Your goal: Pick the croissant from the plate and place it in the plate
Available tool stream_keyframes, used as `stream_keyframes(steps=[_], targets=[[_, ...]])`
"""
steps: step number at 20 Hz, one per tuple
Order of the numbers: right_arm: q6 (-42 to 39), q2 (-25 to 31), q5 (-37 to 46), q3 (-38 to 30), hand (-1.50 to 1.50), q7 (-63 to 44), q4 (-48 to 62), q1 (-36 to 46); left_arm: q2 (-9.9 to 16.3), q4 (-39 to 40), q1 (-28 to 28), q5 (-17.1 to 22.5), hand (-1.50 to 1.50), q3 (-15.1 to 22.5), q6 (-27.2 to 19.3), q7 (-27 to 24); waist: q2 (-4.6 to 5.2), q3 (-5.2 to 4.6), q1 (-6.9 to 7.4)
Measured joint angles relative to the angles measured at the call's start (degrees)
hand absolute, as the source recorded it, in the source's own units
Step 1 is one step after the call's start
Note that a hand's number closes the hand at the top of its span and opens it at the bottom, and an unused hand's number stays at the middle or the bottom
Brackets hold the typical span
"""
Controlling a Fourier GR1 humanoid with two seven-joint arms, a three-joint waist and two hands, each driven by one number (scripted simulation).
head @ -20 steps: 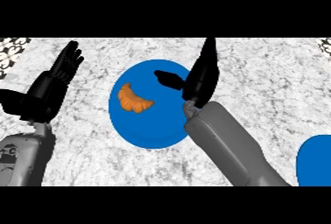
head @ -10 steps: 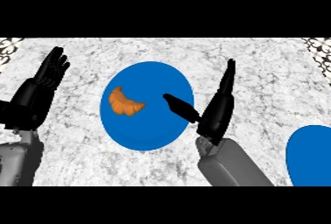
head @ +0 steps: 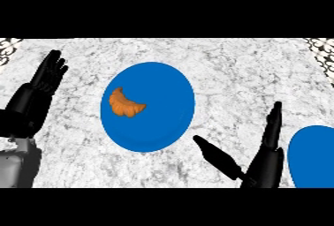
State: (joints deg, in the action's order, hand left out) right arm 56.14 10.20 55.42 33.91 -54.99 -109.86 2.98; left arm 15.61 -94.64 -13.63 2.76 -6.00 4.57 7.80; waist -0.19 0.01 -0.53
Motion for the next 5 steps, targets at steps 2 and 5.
stream_keyframes(steps=[2,5], targets=[[-0.04,2.34,-0.86,0.92,-1.50,1.33,-3.39,-3.91,-0.04,-0.48,-0.22,-0.25,0.00,0.08,0.09,0.54,0.03,0.00,0.05],[-0.02,5.32,-2.22,0.30,-1.50,3.39,-6.62,-7.77,0.37,-0.60,0.22,0.20,0.00,-0.78,1.12,0.24,0.07,0.00,0.16]])
